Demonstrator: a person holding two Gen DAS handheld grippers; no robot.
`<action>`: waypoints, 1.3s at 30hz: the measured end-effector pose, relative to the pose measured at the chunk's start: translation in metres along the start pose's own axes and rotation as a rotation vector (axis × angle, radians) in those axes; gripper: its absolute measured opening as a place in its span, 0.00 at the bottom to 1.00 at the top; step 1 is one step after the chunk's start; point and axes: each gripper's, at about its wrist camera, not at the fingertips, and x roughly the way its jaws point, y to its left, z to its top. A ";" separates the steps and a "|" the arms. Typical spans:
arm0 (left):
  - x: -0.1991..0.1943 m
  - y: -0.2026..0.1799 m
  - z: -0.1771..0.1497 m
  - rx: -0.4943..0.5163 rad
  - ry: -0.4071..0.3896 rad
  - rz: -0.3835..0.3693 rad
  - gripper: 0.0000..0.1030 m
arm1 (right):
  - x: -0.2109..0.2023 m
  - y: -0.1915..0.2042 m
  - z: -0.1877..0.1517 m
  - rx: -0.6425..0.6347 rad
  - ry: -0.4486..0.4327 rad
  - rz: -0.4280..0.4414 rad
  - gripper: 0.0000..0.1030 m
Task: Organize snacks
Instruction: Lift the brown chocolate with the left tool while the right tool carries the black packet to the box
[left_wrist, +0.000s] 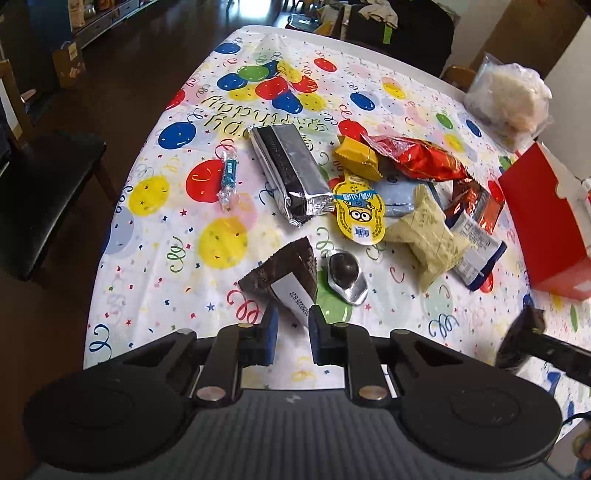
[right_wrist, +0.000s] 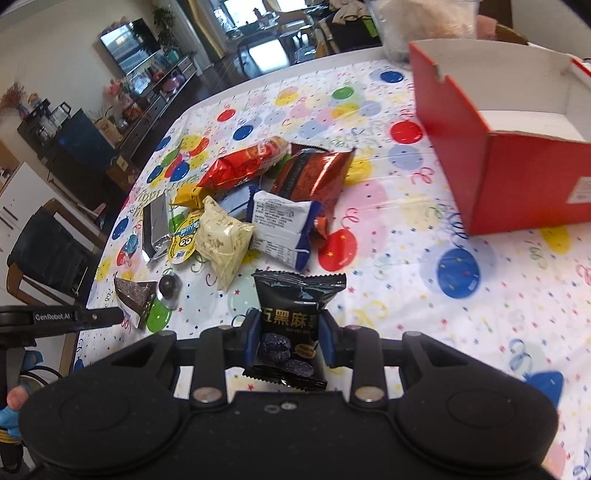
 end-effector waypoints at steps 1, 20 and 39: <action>-0.001 0.000 0.000 0.004 -0.009 0.004 0.17 | -0.003 0.000 -0.001 -0.001 -0.005 -0.004 0.30; 0.036 -0.008 0.016 -0.007 -0.030 0.146 0.65 | -0.047 -0.027 -0.002 -0.031 -0.078 -0.046 0.30; 0.011 -0.019 0.002 0.013 -0.063 0.108 0.34 | -0.054 -0.037 -0.005 -0.022 -0.088 -0.027 0.30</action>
